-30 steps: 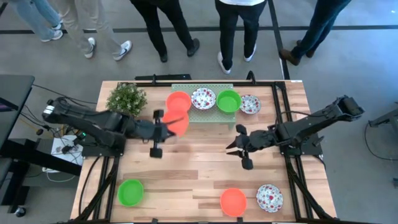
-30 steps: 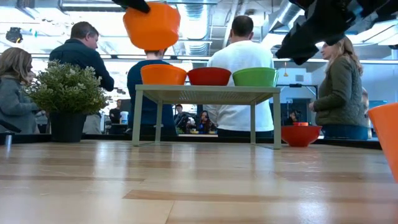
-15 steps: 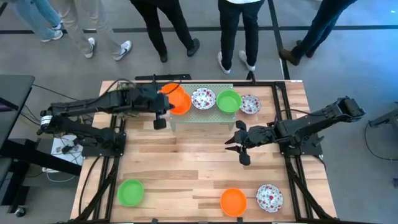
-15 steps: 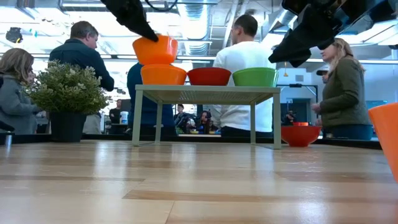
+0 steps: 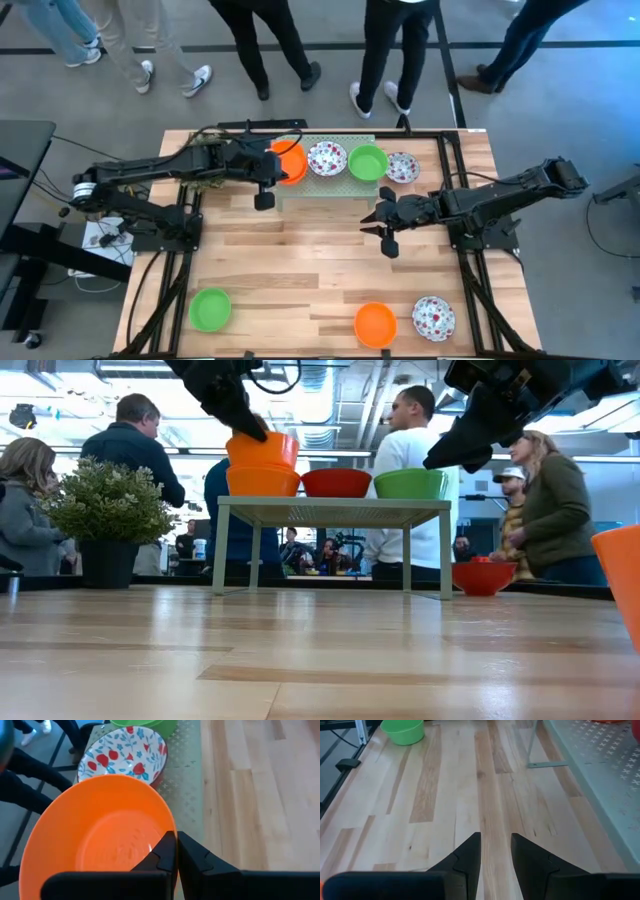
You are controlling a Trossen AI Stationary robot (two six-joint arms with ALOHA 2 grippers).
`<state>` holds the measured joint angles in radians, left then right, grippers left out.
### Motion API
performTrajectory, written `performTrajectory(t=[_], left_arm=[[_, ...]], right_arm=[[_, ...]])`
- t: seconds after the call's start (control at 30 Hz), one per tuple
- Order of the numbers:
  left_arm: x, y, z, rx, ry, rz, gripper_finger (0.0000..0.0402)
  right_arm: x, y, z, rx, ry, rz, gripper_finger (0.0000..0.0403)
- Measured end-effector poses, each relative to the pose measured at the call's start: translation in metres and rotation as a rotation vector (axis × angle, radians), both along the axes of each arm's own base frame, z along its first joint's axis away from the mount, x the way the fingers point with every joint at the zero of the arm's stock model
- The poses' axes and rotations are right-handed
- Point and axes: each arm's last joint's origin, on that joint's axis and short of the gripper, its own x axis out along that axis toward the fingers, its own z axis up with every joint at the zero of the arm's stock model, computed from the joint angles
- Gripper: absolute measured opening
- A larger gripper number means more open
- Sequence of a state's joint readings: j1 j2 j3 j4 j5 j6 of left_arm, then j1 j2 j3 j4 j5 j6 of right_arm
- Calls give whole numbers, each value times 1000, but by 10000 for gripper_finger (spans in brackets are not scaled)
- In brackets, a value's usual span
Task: Pick & Place Mini bowls
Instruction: Stack the orange bowl onto the stacked orange bowls on the shelf
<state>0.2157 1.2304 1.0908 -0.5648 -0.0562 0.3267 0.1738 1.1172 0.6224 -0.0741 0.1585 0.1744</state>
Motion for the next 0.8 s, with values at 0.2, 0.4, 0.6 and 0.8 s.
performTrajectory(t=[0.2,0.4,0.6,0.8], left_arm=[[7,2,-7,9,26,-9,11],[11,4,-13,3,52,-3,11],[12,5,-15,-2,58,3,22],[10,5,-13,-5,51,7,46]], right_arm=[[0,0,0,0,0,1,102],[0,1,0,1,0,3,102],[0,1,0,4,0,2,102],[0,1,0,4,0,3,102]])
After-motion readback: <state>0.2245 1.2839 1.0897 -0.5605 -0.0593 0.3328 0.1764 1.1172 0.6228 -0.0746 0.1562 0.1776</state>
